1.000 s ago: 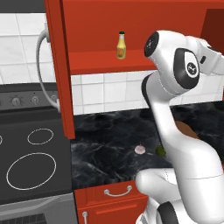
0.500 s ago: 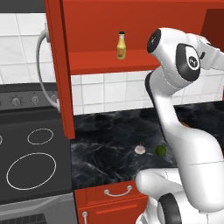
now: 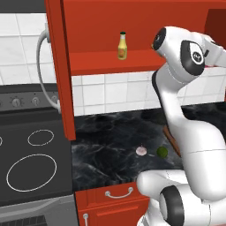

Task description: Open the cabinet. Place the bowl and condiment on the counter. Then place the lime and garlic on the cutting board.

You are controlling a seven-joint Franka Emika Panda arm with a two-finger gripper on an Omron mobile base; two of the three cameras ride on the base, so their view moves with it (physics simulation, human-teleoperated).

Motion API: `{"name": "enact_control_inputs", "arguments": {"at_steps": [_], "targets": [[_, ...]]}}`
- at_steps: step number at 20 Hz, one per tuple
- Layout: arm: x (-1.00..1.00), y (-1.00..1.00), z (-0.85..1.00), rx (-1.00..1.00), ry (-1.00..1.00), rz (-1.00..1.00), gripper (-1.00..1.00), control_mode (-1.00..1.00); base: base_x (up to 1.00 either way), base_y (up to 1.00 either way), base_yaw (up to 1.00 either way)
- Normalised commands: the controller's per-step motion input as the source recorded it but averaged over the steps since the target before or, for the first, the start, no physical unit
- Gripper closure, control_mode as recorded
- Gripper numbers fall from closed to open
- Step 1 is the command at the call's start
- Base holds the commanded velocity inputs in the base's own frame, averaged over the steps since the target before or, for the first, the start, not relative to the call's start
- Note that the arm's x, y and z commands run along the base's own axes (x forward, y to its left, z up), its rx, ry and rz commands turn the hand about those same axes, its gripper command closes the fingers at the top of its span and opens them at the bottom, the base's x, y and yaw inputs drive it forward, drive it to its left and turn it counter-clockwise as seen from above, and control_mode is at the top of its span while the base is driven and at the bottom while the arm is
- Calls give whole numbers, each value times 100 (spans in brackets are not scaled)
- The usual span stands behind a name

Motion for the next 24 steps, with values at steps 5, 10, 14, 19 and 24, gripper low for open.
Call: {"name": "enact_control_inputs", "arguments": {"at_steps": [5,10,14,19,24], "targets": [[20,-20,0,0,-1,-17,-100,-100,0,0,0],[20,-16,0,0,-1,-20,-100,-100,0,0,0],[9,-25,0,0,0,-19,-100,-100,0,0,0],[0,-48,0,0,0,-16,-100,-100,0,0,0],[0,-50,0,0,0,-14,-100,-100,0,0,0]]}}
